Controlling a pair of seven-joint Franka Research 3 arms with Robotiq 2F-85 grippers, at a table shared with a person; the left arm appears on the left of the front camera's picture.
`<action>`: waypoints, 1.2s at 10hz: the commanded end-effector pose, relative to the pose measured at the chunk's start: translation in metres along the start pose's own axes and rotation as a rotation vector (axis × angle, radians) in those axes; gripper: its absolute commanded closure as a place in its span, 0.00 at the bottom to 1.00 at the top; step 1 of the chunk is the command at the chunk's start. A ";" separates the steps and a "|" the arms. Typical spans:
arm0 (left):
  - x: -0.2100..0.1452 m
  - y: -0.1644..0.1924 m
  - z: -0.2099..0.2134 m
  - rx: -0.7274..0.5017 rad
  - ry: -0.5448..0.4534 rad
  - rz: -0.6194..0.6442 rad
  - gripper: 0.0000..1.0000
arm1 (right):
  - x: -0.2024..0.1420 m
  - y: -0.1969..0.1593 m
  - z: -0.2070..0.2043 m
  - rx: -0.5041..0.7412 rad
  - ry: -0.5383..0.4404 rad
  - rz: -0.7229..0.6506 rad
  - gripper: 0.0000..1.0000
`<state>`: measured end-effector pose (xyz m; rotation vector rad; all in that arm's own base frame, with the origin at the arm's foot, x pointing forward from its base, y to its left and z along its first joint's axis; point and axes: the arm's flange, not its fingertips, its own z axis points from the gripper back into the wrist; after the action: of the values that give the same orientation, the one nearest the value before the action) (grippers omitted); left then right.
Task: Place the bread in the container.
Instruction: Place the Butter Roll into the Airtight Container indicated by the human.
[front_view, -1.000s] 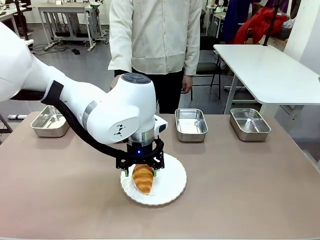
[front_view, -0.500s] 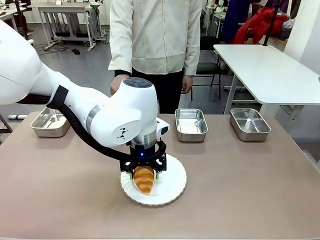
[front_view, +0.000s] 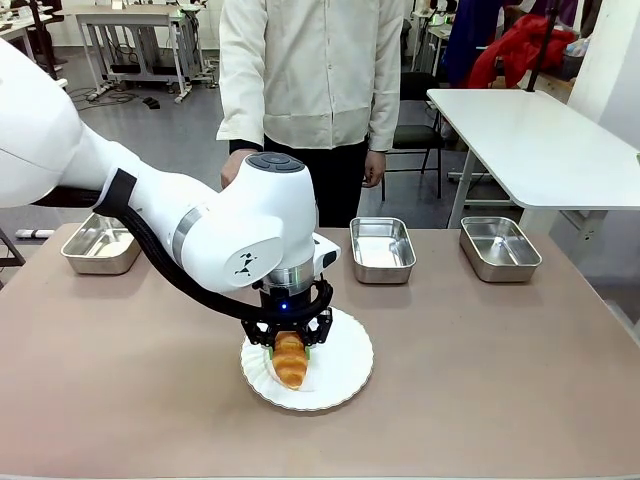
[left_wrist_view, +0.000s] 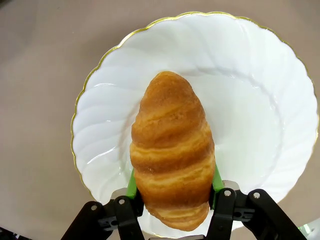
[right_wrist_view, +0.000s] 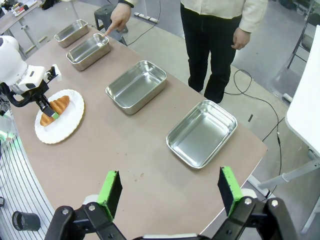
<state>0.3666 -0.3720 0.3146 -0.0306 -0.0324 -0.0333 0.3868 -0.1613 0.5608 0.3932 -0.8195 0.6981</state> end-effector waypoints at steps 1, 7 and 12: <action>0.000 0.000 -0.001 0.001 -0.002 0.007 0.42 | 0.001 -0.002 0.000 0.007 -0.024 0.021 0.00; 0.011 0.005 0.033 -0.001 -0.057 -0.010 0.42 | 0.001 -0.002 0.000 0.007 -0.024 0.021 0.00; 0.066 0.042 0.130 -0.039 -0.148 -0.017 0.42 | 0.001 -0.002 0.000 0.007 -0.024 0.021 0.00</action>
<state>0.4172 -0.3381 0.4373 -0.0679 -0.1887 -0.0491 0.3868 -0.1612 0.5607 0.3929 -0.8188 0.6985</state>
